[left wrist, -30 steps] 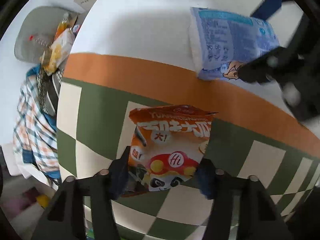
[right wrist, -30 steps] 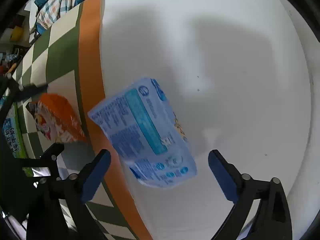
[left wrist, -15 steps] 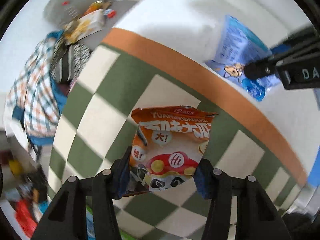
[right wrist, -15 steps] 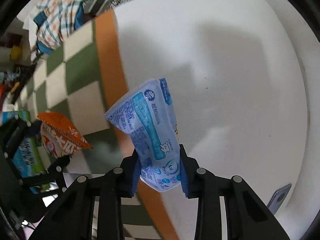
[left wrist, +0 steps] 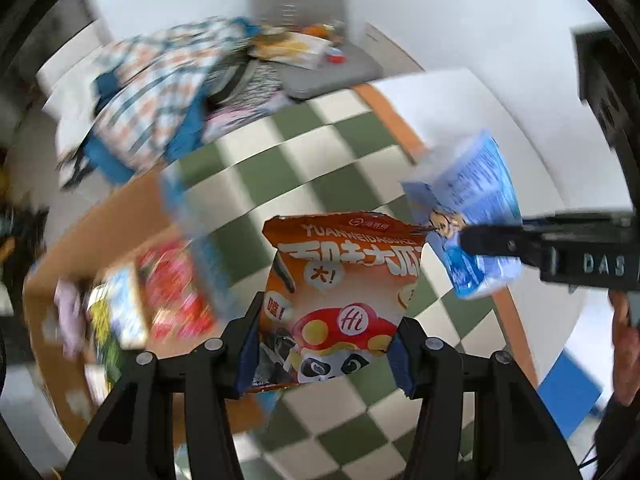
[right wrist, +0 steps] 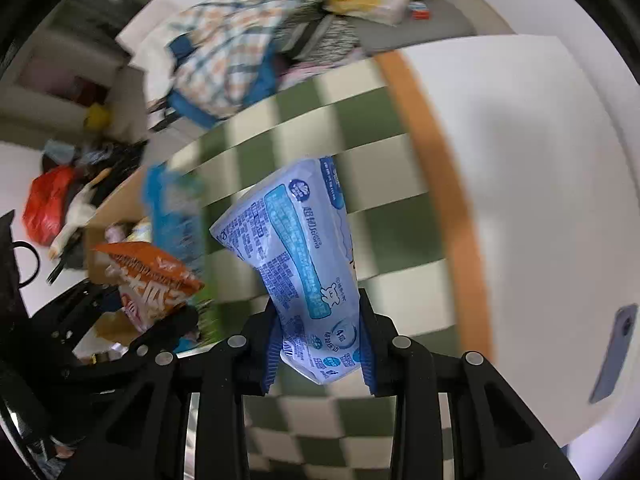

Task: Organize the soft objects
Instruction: 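Carry both bags into the box and open both tools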

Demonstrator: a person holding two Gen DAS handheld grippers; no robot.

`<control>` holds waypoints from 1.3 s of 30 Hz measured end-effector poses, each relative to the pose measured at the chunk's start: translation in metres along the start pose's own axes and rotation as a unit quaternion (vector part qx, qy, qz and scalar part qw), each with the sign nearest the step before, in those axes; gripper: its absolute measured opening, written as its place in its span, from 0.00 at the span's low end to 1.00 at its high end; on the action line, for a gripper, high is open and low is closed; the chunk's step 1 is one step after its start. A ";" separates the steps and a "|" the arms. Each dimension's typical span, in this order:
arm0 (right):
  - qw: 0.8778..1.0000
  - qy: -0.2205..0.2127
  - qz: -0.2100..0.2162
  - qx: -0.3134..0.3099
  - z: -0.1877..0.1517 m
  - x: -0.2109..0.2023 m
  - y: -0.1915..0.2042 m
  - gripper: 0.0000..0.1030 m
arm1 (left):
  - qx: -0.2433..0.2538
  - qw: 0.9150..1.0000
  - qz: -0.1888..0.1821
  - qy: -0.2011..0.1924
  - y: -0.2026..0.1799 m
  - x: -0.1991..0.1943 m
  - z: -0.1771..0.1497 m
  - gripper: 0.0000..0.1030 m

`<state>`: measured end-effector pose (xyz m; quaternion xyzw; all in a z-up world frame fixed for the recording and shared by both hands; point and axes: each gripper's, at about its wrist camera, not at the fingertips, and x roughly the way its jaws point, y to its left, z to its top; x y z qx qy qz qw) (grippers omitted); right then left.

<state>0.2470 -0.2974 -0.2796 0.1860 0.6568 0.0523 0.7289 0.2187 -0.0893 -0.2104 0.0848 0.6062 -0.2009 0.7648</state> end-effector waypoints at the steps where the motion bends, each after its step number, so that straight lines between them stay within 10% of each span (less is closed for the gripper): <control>1: 1.000 -0.002 0.006 -0.008 -0.008 0.000 0.022 0.34 | -0.010 1.000 0.000 -0.003 0.009 -0.007 -0.007 0.49; 15: 0.997 0.007 0.033 -0.072 -0.086 0.049 0.216 0.34 | -0.155 0.987 0.032 -0.012 0.156 -0.038 -0.087 0.49; 39: 0.997 0.007 -0.013 -0.075 -0.063 0.092 0.247 0.40 | -0.203 0.978 0.011 0.039 0.192 0.011 -0.079 0.51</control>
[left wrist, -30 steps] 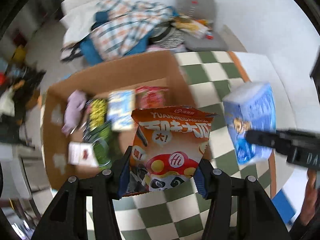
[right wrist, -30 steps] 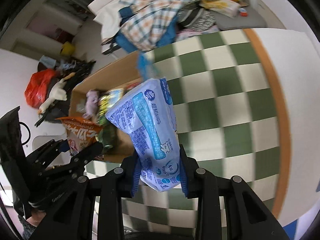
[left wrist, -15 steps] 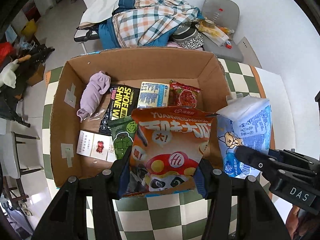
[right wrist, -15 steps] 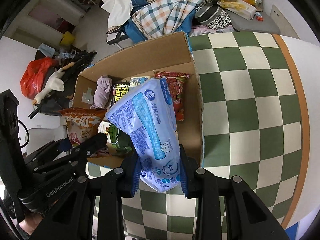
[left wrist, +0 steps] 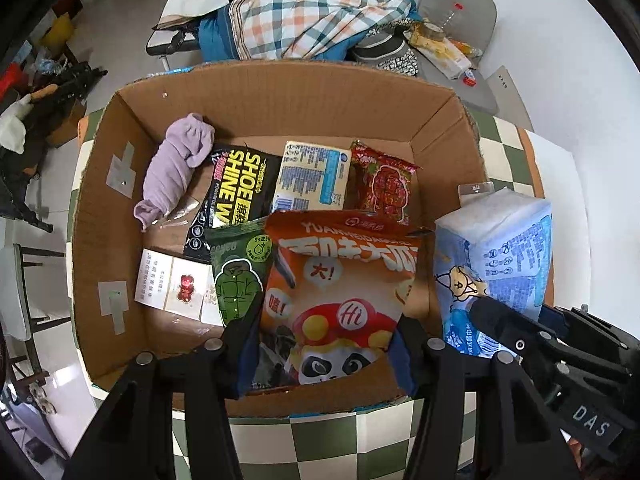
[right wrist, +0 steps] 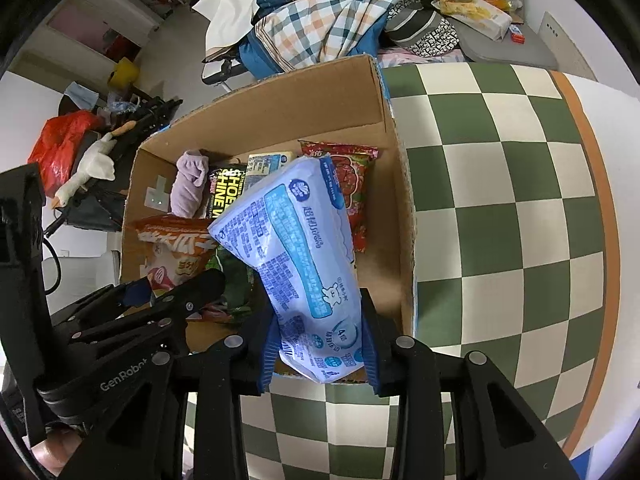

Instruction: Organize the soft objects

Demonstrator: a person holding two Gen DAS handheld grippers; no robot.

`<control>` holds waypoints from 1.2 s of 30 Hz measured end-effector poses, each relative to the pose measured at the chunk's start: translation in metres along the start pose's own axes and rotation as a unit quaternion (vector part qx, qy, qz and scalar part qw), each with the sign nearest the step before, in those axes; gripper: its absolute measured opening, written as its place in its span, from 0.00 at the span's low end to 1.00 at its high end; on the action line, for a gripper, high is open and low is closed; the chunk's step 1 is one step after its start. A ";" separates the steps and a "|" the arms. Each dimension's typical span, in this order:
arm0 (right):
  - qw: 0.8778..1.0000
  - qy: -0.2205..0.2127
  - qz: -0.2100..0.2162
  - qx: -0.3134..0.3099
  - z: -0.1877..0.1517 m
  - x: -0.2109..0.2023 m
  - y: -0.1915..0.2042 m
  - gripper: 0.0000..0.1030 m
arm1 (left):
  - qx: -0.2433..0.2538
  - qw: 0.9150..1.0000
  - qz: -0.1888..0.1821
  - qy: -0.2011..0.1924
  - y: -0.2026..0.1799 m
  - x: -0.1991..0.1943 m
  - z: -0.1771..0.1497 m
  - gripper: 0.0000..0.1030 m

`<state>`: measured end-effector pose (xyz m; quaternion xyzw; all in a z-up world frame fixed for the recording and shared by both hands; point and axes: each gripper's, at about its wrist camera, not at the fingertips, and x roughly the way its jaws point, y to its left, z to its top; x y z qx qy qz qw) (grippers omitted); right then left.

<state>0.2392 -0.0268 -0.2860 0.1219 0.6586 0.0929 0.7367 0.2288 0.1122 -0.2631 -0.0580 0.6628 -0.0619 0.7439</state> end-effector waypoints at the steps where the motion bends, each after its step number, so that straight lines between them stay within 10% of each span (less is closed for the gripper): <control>1: 1.000 0.002 -0.003 0.000 0.001 0.001 0.000 0.40 | -0.001 1.000 0.002 0.004 0.000 0.002 0.000 0.51; 10: 1.000 0.011 -0.021 -0.011 -0.001 0.006 0.002 0.49 | -0.019 0.999 0.016 0.021 0.002 0.013 -0.003 0.56; 14: 0.999 0.011 -0.028 -0.017 -0.002 0.005 0.003 0.54 | -0.019 1.000 0.023 0.007 0.003 0.005 -0.004 0.82; 20: 0.999 -0.003 -0.046 -0.019 -0.003 -0.004 0.002 0.64 | -0.039 0.998 0.035 -0.018 0.012 -0.013 -0.006 0.94; 36: 0.992 -0.025 -0.114 -0.040 -0.007 -0.011 0.005 1.00 | -0.060 0.992 0.088 -0.067 0.027 -0.039 -0.017 1.00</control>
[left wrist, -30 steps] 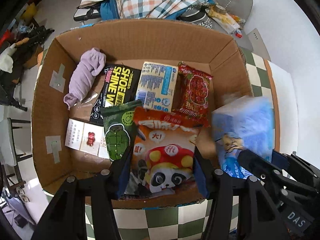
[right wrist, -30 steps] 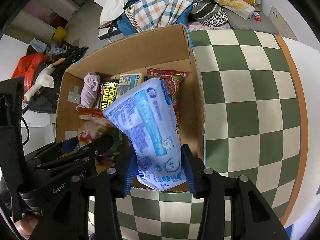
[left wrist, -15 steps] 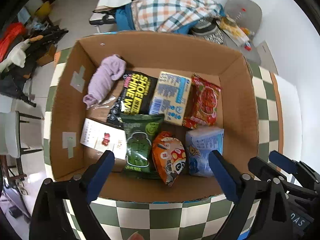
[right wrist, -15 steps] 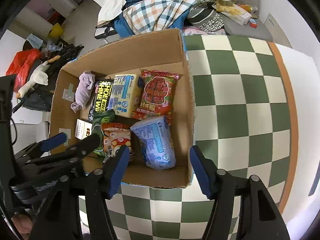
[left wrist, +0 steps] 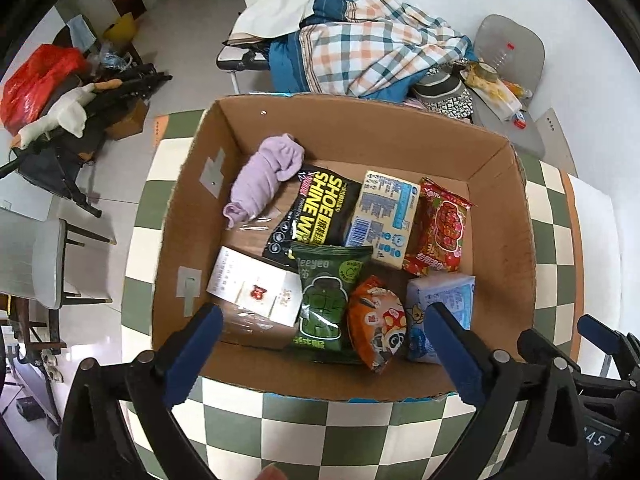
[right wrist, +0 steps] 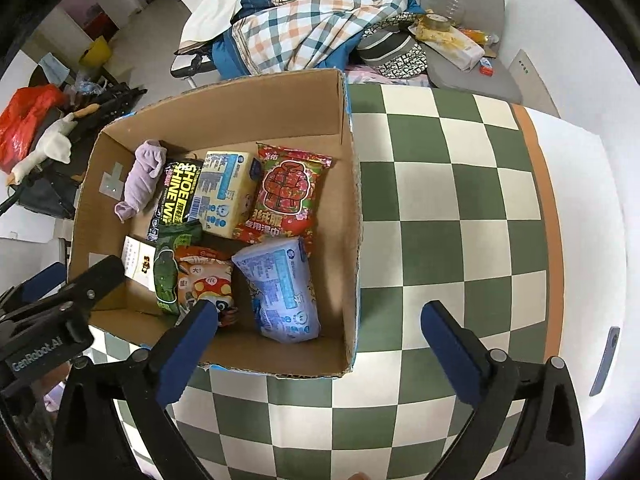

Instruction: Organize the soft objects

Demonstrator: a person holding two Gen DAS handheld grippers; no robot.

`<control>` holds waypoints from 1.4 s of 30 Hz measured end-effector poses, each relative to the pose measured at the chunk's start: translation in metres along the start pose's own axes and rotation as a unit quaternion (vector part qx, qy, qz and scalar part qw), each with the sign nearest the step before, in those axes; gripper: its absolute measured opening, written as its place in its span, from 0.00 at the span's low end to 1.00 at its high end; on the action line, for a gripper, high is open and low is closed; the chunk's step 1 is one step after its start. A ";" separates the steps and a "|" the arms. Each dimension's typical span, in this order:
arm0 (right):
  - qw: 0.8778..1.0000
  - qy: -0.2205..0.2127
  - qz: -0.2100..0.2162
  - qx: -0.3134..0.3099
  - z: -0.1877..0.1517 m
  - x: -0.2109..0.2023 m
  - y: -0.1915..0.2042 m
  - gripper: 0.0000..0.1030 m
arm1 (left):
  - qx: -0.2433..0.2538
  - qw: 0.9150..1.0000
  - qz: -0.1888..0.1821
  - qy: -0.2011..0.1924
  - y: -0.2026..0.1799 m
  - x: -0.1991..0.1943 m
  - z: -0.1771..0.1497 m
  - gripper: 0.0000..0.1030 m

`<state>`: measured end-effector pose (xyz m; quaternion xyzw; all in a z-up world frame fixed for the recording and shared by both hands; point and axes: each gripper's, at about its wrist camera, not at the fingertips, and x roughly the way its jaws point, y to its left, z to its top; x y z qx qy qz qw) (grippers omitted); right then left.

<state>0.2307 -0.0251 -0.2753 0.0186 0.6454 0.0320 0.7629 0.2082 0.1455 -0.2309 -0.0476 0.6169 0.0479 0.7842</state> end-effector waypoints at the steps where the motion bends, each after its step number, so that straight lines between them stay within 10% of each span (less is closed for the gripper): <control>1: 1.000 -0.001 0.000 0.001 0.000 -0.001 0.000 1.00 | 0.000 1.000 0.000 -0.002 0.000 -0.003 -0.001 1.00; 24: 0.989 -0.146 0.018 -0.015 -0.093 -0.227 -0.015 1.00 | 0.000 0.991 0.003 -0.134 -0.010 -0.218 -0.076 1.00; 42: 0.984 -0.175 0.016 -0.018 -0.125 -0.286 -0.025 1.00 | 0.006 0.988 0.010 -0.152 -0.018 -0.260 -0.110 1.00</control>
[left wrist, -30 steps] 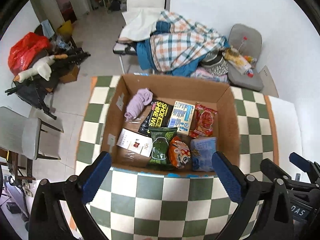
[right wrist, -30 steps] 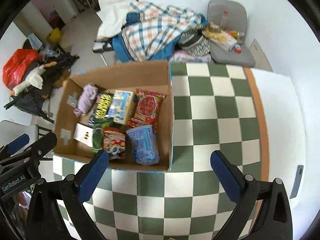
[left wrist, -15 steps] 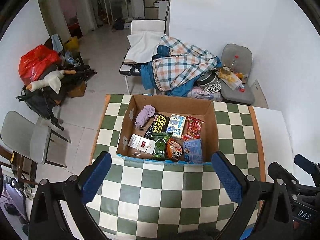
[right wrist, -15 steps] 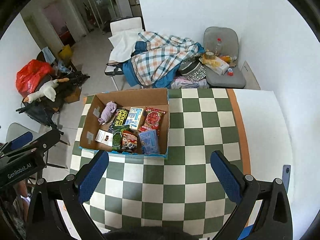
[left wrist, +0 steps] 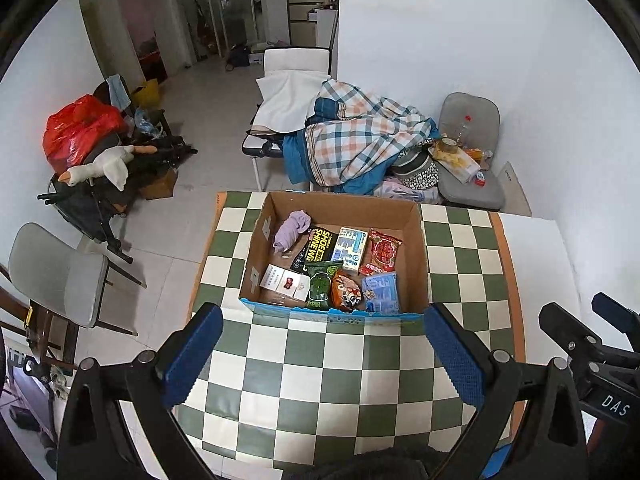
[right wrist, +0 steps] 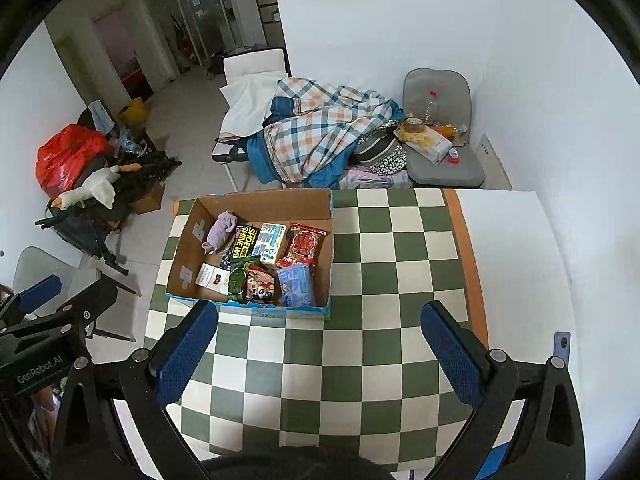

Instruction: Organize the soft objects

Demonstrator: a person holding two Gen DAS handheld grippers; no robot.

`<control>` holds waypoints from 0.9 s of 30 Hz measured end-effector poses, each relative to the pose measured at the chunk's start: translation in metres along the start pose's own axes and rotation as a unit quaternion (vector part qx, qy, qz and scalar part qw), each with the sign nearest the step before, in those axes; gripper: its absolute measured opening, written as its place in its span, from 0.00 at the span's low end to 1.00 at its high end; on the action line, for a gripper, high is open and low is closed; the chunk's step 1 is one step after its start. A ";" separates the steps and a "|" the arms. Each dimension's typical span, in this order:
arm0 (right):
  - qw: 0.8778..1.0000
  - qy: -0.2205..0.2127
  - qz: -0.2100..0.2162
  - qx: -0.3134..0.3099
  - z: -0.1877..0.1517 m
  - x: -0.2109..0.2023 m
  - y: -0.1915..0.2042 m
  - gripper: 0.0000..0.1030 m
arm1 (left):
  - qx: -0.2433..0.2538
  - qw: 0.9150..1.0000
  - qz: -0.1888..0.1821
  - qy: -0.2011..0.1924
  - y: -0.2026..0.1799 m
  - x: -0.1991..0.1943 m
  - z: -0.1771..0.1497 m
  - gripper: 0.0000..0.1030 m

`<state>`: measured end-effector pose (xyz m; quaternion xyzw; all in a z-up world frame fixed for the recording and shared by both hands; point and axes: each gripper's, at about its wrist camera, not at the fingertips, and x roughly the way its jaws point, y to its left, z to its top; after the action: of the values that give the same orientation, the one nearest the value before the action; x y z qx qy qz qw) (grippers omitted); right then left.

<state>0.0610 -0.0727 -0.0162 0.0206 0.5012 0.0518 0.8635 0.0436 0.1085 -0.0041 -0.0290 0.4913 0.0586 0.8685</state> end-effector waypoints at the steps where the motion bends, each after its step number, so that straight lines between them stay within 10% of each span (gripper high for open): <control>1: 1.000 0.000 -0.001 -0.001 0.000 0.001 0.000 1.00 | 0.000 1.000 0.001 -0.001 0.000 -0.001 0.000 1.00; 27: 1.000 -0.015 -0.014 -0.004 0.000 -0.015 0.001 1.00 | 0.000 1.000 0.005 -0.008 -0.001 -0.012 -0.001 1.00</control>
<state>0.0540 -0.0736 -0.0032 0.0110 0.4886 0.0413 0.8715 0.0372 0.1062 0.0055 -0.0258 0.4843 0.0627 0.8723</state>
